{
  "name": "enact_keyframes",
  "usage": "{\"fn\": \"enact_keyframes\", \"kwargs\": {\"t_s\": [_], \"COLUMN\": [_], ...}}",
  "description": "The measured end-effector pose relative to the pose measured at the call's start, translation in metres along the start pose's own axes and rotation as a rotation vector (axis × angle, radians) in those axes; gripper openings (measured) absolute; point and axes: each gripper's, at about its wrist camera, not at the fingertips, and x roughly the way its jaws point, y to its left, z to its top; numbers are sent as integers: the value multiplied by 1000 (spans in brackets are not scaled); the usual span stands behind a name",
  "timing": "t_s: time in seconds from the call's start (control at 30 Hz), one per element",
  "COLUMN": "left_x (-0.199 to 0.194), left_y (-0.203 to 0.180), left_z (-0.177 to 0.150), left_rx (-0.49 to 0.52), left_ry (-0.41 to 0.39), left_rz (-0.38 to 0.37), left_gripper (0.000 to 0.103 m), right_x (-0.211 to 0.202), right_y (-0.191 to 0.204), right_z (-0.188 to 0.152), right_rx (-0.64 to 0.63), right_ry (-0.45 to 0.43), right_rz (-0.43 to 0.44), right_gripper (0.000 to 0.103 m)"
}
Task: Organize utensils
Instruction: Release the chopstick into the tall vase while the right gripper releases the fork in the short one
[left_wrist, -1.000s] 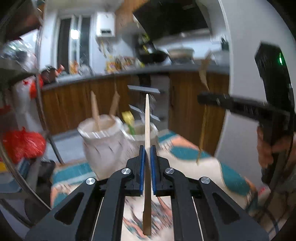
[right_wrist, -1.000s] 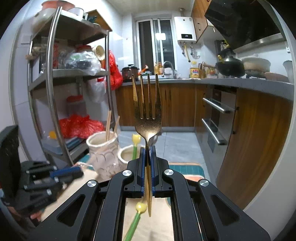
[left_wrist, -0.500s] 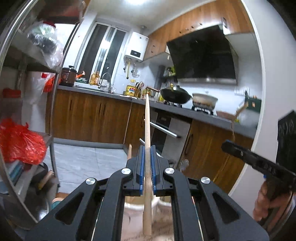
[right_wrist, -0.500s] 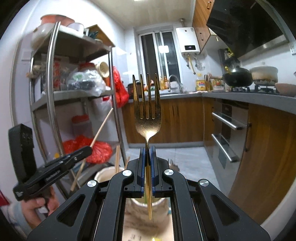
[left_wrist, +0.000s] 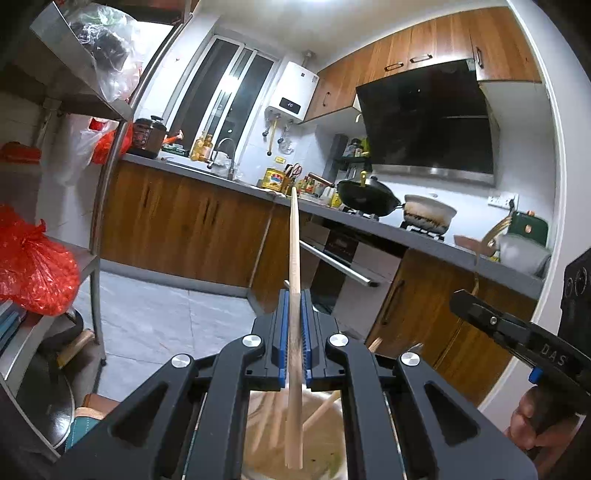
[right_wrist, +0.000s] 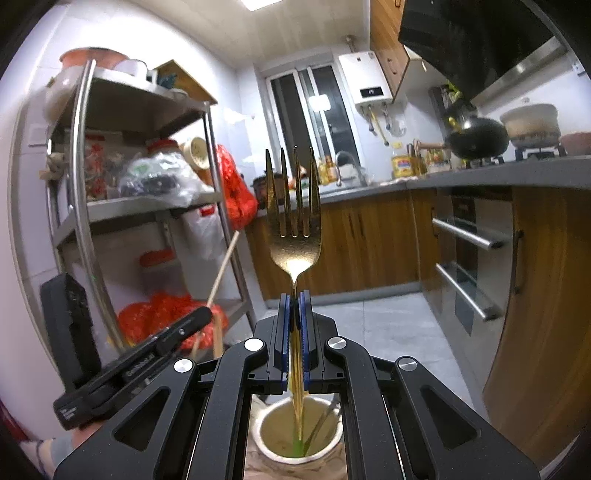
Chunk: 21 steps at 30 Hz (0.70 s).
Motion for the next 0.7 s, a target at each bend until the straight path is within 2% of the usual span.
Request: {"fn": "enact_keyframes", "kwargs": {"t_s": [0.33,0.57,0.7], "left_x": [-15,-22,-23], "left_y": [-1,-7,-6], "left_z": [-12,-23,-26], "left_rx": [84,151,148], "left_ry": [30,107,130], "left_rz": [33,87,103], "left_gripper": [6,6,6], "right_x": [18,21,29], "right_y": [-2,2,2], "right_z": [-24,-37,-45], "right_rx": [-22,-53,-52], "right_ry": [119,173,199], "right_rz": [-6,-12,-13], "right_gripper": [6,6,6]}}
